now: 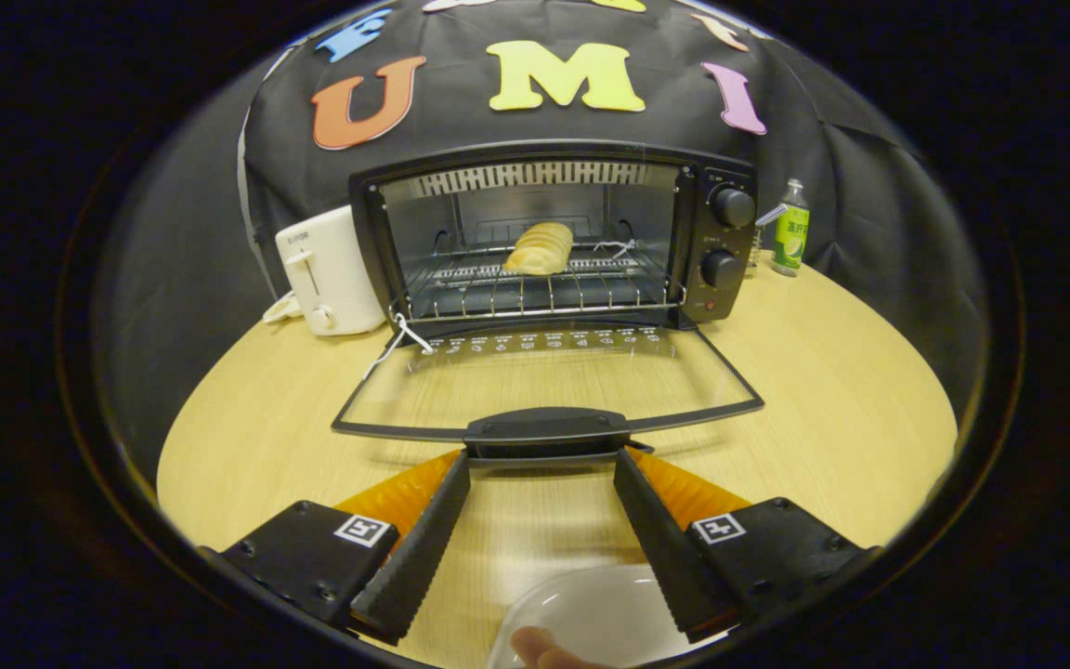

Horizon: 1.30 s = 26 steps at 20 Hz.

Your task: Open the toaster oven, put the food inside, and close the toaster oven door.

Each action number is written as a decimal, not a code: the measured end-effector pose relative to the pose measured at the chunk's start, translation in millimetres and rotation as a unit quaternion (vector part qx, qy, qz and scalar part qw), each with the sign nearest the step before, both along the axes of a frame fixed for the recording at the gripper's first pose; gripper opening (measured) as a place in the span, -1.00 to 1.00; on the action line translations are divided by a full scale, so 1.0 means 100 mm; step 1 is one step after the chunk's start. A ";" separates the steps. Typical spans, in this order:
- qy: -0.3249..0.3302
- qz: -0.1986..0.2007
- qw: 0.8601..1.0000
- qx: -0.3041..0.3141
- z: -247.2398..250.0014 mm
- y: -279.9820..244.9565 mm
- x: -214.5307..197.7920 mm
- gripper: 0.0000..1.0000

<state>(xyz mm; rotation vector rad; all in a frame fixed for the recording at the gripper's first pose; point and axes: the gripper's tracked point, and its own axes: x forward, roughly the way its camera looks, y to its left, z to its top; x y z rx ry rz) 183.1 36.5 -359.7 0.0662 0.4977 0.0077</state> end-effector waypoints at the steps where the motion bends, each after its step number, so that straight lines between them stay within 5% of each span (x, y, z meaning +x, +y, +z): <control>1: -0.013 -0.001 1.000 -0.015 0.07 -0.01 0.04 1.00; 7: -0.010 -0.004 1.000 -0.010 0.17 0.00 0.00 1.00; 15: -0.185 0.018 0.980 -0.074 0.88 0.01 -0.12 1.00; 26: -0.218 0.020 0.974 -0.062 1.44 0.06 0.15 1.00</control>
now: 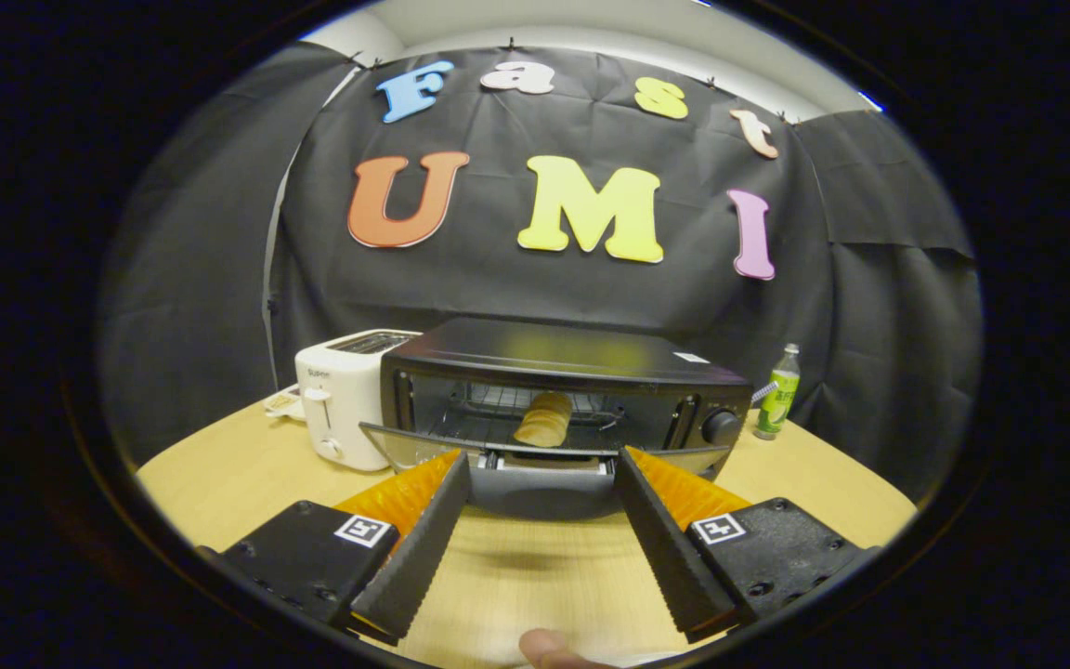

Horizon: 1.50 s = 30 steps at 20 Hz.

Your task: Open the toaster oven, put the food inside, and close the toaster oven door.

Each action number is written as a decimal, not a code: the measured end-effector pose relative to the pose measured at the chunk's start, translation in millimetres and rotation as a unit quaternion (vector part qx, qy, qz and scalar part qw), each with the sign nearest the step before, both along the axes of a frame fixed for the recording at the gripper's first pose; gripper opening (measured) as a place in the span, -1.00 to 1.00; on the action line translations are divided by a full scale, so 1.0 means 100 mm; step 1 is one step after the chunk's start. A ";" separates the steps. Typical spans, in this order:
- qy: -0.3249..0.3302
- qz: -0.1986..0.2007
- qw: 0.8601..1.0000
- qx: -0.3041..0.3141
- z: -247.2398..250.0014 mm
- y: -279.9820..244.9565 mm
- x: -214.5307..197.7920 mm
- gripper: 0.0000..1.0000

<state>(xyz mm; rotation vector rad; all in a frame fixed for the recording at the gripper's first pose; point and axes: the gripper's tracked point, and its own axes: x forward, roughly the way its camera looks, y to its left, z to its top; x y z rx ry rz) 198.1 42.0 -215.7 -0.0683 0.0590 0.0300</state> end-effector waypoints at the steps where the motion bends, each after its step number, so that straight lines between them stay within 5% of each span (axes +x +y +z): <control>1: 0.002 0.006 1.000 -0.001 0.02 0.03 0.02 1.00; 13: 0.001 0.010 1.000 0.012 0.15 0.00 -0.26 1.00; 24: -0.008 -0.008 1.000 0.020 0.47 -0.46 -1.36 1.00; 30: -0.044 -0.006 0.998 0.042 1.10 -0.60 -1.96 1.00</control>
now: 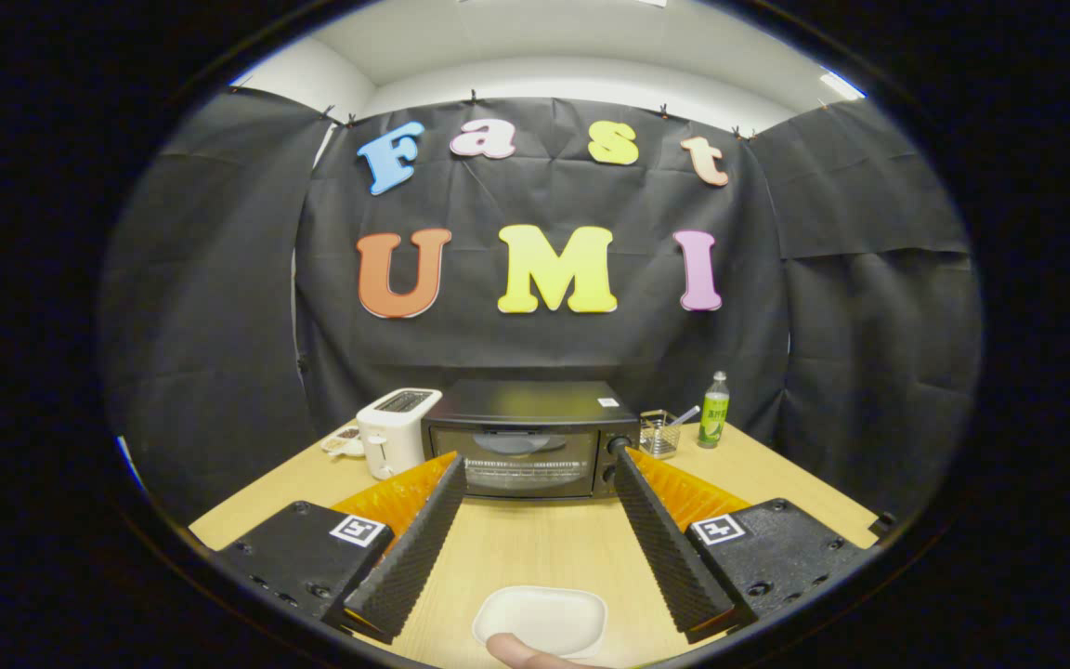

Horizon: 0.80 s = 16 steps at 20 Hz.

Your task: Open the toaster oven, put the food inside, and close the toaster oven door.

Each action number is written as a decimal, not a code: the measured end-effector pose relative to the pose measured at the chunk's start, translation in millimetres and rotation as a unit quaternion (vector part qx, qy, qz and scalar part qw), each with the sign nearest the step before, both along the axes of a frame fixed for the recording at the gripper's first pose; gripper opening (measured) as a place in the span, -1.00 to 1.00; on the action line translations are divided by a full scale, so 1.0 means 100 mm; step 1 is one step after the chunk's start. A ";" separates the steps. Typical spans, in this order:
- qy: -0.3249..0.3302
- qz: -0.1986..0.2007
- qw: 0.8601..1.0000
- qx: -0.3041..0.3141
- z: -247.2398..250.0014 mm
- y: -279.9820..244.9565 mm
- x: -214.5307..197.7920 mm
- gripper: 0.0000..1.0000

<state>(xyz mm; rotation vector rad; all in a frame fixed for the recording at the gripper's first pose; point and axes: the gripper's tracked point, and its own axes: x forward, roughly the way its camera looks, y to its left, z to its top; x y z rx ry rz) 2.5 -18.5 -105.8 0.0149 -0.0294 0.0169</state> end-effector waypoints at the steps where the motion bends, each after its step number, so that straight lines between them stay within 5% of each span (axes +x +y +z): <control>1: -0.008 -0.001 1.000 -0.005 0.13 -0.02 -0.08 1.00; 7: -0.066 0.014 0.998 -0.010 0.65 -0.01 -0.54 1.00; 16: -0.101 0.047 0.993 -0.045 0.45 0.22 -1.09 1.00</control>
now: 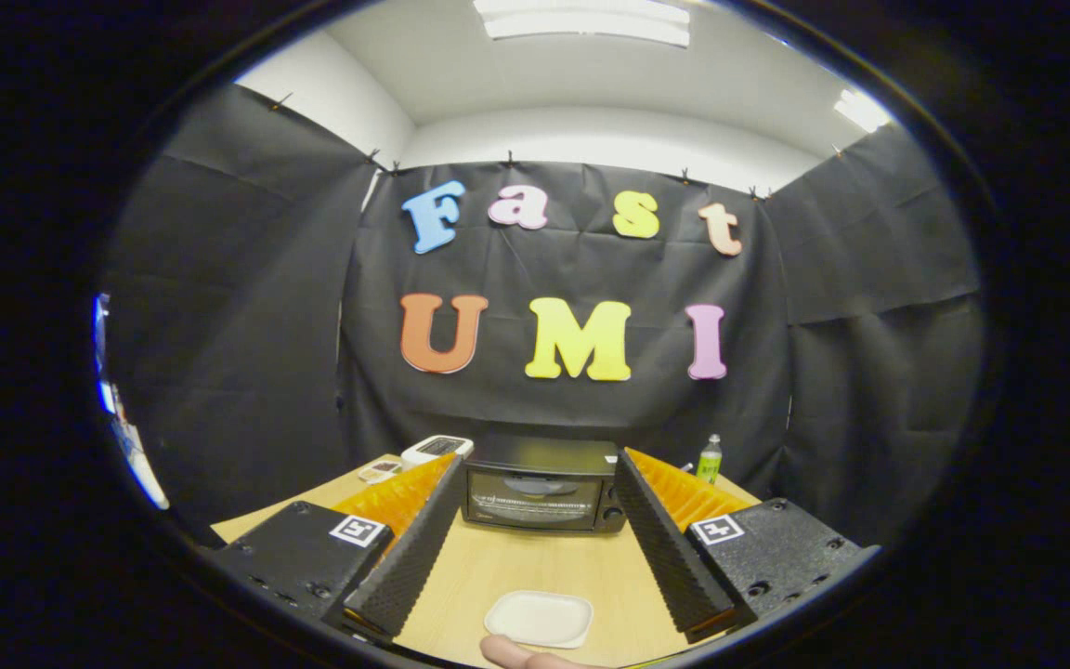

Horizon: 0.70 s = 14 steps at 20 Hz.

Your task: Open the toaster oven, put the food inside, and close the toaster oven door.

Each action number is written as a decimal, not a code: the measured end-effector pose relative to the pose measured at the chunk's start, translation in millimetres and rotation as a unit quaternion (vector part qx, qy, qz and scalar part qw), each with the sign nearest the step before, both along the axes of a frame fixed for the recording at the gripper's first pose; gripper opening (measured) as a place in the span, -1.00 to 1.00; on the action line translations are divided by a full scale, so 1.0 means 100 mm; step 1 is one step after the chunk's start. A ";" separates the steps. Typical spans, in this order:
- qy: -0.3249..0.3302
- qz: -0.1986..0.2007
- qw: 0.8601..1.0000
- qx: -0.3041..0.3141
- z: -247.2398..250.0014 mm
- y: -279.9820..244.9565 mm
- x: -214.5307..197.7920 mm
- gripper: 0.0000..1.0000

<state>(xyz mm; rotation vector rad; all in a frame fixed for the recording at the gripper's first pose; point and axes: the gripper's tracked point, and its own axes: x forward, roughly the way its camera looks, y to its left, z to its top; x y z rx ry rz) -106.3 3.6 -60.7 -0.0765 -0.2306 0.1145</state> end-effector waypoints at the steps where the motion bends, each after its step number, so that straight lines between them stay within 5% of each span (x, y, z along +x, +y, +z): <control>1: -0.012 0.001 1.000 -0.007 0.03 -0.01 -0.08 1.00; 14: -0.017 -0.013 0.998 0.063 -0.06 -0.44 -0.27 1.00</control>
